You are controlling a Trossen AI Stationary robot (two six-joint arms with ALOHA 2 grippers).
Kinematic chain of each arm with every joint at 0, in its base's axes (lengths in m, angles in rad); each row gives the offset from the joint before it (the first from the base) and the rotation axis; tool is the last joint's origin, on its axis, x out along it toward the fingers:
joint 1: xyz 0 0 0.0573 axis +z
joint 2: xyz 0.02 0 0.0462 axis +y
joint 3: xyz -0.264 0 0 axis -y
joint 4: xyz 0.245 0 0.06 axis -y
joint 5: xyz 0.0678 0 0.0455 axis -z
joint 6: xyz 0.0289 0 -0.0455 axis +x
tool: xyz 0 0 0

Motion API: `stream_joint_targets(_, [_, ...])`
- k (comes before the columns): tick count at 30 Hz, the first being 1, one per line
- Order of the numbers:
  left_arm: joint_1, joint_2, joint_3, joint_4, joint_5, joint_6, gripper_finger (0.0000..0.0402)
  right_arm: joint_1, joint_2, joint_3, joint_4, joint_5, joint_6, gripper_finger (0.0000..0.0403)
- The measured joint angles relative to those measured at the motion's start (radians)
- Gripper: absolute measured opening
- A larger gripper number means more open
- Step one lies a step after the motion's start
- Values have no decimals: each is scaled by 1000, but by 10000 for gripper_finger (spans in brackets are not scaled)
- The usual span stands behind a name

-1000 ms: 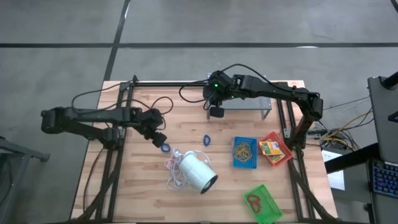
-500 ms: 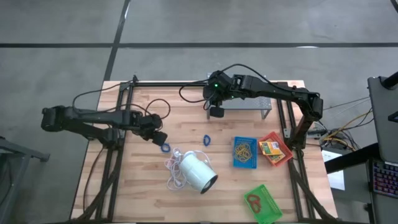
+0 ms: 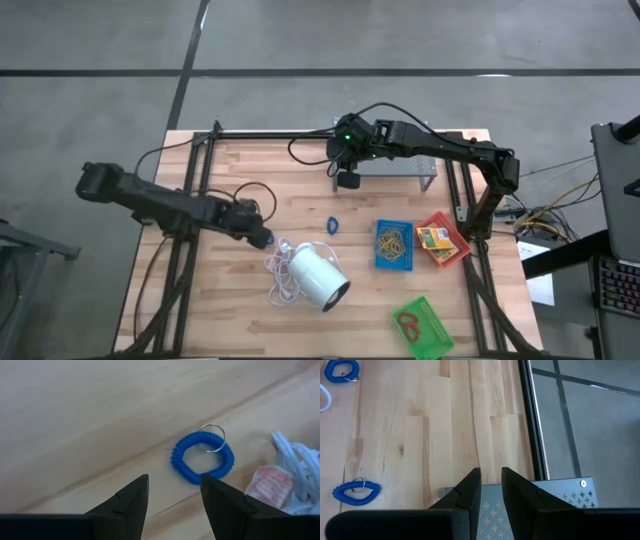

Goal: Pick & Place Office Desk Supplies
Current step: Put the blue spring keychain into the green bin

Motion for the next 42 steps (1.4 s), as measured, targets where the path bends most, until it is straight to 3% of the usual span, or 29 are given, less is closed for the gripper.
stream_joint_targets(5, [7,96,2,108,14,19,184,0,0,0,1,0,0,72])
stream_joint_targets(21, [26,148,2,120,19,6,184,0,0,0,3,0,0,72])
stream_joint_targets(29, [26,237,17,112,17,1,184,0,0,0,8,0,0,72])
stream_joint_targets(42, [26,182,47,152,34,50,184,0,0,0,18,0,0,72])
